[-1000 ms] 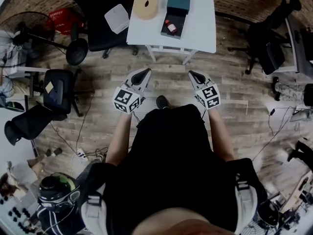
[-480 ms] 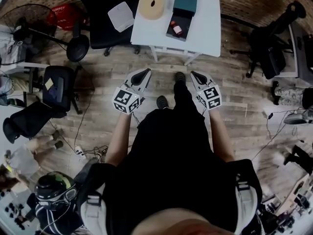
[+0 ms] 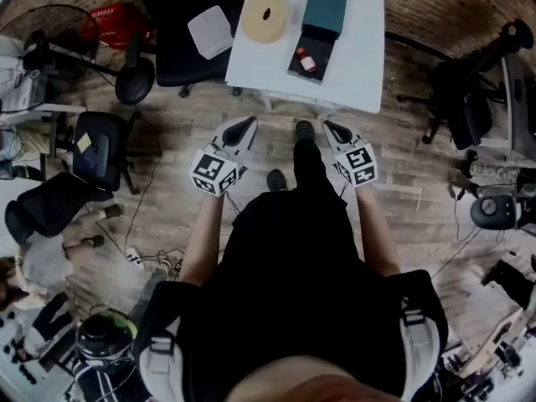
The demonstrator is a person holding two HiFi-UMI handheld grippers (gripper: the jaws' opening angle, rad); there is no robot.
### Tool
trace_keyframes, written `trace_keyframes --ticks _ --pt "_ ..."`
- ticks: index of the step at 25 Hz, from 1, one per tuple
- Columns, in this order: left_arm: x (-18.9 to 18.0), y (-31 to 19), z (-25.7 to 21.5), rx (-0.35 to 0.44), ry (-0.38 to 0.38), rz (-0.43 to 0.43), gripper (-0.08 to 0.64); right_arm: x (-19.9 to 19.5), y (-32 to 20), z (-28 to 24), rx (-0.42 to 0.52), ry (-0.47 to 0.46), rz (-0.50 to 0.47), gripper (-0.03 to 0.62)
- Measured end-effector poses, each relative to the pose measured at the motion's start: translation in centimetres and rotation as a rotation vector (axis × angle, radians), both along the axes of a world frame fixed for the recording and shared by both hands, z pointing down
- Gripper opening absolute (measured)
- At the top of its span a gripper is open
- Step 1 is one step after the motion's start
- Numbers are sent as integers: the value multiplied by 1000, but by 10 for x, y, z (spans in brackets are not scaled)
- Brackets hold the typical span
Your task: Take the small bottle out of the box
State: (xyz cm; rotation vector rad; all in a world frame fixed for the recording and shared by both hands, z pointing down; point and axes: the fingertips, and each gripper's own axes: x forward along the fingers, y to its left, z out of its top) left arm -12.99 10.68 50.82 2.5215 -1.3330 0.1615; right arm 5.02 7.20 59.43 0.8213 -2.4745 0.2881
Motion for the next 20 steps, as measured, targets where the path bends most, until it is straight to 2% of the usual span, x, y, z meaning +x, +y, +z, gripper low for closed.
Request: trace_keyframes --ticks 10,20 --pt "-9 -34 8 -30 1 -25 20 -17 -35 14 -33 -8 -32 -2" --pt "-2 -97 -1 -26 -11 -34 20 -18 -102 17 -43 -24 -48 -2"
